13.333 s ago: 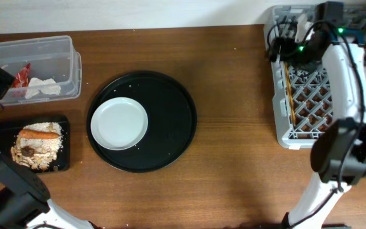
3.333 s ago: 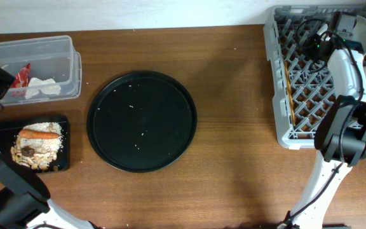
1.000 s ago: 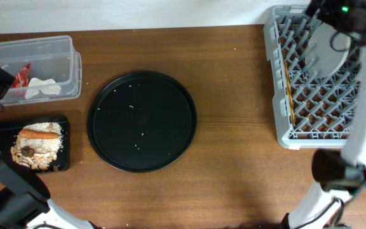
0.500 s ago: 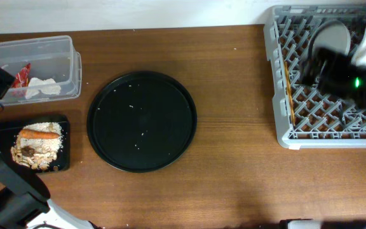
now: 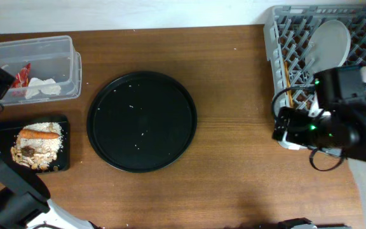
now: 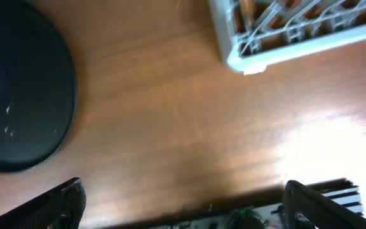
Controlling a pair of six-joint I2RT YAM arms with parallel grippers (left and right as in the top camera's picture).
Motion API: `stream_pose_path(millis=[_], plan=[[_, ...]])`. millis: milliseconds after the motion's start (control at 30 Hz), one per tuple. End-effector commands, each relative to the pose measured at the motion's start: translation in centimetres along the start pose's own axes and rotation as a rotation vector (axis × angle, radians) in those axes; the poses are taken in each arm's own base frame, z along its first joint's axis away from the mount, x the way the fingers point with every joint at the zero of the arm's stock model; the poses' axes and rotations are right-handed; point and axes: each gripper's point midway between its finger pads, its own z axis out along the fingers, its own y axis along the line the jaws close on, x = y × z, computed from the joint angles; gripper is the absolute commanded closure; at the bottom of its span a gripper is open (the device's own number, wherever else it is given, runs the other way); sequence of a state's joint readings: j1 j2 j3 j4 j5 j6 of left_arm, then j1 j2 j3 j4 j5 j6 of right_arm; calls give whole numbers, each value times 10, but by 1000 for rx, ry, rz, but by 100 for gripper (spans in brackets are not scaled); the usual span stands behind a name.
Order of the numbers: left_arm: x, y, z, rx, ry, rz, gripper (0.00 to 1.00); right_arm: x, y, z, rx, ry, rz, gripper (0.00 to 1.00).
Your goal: Sort waste into correct bins and load items into the dishwasher rack
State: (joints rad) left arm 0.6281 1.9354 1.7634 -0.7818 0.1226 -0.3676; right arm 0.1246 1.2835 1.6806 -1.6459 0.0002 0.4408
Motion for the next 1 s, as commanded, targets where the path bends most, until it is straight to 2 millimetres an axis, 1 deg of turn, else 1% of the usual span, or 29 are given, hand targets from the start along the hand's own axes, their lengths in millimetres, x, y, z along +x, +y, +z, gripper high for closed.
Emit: stream_pose_path(millis=[0,33,133,233,400,500,567,633,733,800,833,967], plan=[[-5,-1,-6,8,-18,-3,1,9,19,16,-70,111,8,2],[-5,-1,-6,8,-17,-3,1,7,20,22,-61,131,9,2],[-5,-1,-6,8,-17,-3,1,15,14,32,-14,222,-34,2],[-5,-1,-6,8,-17,-3,1,14,15,38,-10,245,-58,2],[-5,-1,-6,8,-17,-3,1,14,14,32,-20,215,-109,2],[-5,-1,-6,8,-17,-3,1,6,16,31,-40,162,-151,2],[-5,-1,-6,8,-17,-3,1,-4,21,26,-72,81,-188,2],[-5,-1,-7,7,-18,-4,1,-9,24,19,-102,2,-203,2],[-5,-1,-7,7,-17,-3,1,-8,23,6,-148,-131,-219,2],[-5,-1,-7,8,-17,-3,1,-11,26,-5,-215,-307,-227,2],[-5,-1,-7,8,-17,-3,1,-12,27,-7,-241,-364,-232,2],[-5,-1,-7,7,-17,-3,1,1,45,-17,-422,-659,-399,2]])
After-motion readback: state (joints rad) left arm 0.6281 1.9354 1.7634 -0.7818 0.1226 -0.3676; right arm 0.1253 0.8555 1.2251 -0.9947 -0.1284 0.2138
